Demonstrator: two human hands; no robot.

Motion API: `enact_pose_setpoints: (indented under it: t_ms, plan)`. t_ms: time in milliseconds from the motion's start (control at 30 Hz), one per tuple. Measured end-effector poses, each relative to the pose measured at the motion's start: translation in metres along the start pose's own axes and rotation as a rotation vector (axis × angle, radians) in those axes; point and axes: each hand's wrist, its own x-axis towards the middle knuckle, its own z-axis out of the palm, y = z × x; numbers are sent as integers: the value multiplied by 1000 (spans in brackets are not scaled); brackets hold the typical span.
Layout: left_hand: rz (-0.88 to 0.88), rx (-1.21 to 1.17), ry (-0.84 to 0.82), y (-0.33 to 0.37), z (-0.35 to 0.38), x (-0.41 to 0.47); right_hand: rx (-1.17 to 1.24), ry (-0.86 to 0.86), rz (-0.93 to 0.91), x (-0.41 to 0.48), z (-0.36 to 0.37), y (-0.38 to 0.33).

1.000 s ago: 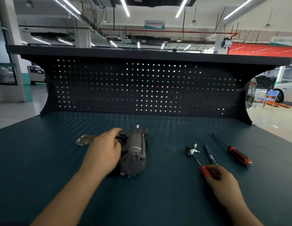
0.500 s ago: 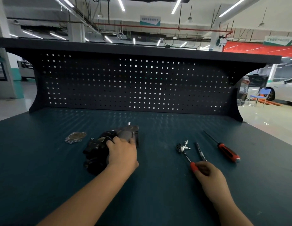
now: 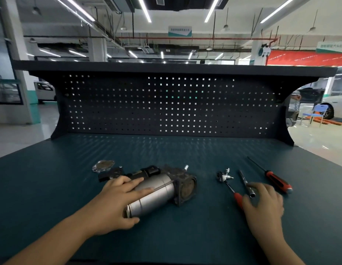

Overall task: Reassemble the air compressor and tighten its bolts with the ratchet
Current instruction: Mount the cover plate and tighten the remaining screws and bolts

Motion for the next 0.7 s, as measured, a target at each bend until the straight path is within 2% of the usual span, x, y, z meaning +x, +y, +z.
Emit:
enact_pose_setpoints:
  t_ms: [67, 133, 200, 267, 300, 367, 400, 467, 567, 700]
  plan:
    - [17, -95, 17, -8, -2, -10, 61, -107, -163, -6, 3, -6]
    - [31, -160, 28, -15, -5, -16, 74, -345, -225, -14, 10, -12]
    - [37, -196, 73, -18, -7, -21, 113, -515, -201, -16, 19, -18]
    - [6, -170, 240, -16, -2, -30, 167, -597, -146, -11, 26, -26]
    - [-67, -179, 357, -15, 5, -35, 196, -637, -119, -9, 30, -30]
    - [-413, -323, 496, -9, 21, -44, 239, -737, -88, -5, 37, -39]
    - [-597, -426, 474, -3, 27, -48, 248, -773, -91, -4, 42, -43]
    - [-754, -613, 357, 5, 37, -51, 285, -808, -96, -3, 51, -51]
    - [-688, -705, 342, 10, 43, -49, 355, -804, -40, -3, 61, -57]
    - [-679, -511, 373, 13, 40, -40, 372, -756, -91, -8, 63, -59]
